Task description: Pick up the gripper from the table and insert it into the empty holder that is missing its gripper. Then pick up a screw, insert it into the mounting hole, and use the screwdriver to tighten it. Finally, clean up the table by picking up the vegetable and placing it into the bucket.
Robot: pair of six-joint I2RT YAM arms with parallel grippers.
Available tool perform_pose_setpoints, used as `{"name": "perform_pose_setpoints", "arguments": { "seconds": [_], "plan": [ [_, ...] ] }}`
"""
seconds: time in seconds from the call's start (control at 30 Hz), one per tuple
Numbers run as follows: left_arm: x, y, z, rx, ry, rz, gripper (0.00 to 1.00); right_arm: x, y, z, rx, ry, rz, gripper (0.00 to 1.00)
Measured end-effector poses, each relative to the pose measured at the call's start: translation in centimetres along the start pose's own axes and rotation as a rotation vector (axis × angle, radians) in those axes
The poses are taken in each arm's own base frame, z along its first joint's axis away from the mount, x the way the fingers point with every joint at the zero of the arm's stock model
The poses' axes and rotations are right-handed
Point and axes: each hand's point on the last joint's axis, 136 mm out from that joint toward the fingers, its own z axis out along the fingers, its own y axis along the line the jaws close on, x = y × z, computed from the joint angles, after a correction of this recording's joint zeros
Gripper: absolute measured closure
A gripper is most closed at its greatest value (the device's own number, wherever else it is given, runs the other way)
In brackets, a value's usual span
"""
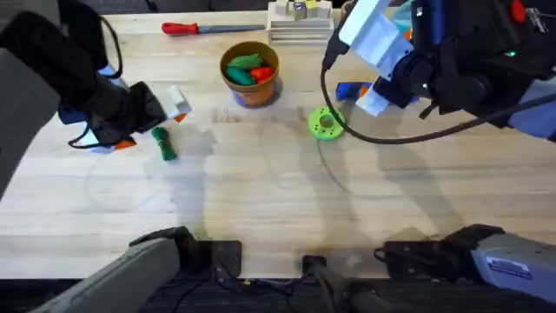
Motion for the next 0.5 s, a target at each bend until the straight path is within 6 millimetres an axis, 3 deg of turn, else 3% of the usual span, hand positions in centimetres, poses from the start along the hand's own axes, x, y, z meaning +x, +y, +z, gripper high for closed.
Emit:
{"name": "perform_pose_setpoints", "arguments": {
  "seconds": [0.23, 0.5],
  "plan": [
    [-0.2, 2.3, 3.8, -0.025, 0.071, -0.081, 0.01, 0.3, -0.3, 0.0, 0.018, 0.015, 0.0, 0.007],
    [-0.3, 2.2, 8.1, -0.023, 0.155, -0.047, 0.008, 0.3, -0.4, 0.0, 0.022, 0.019, 0.0, 0.009]
  ]
}}
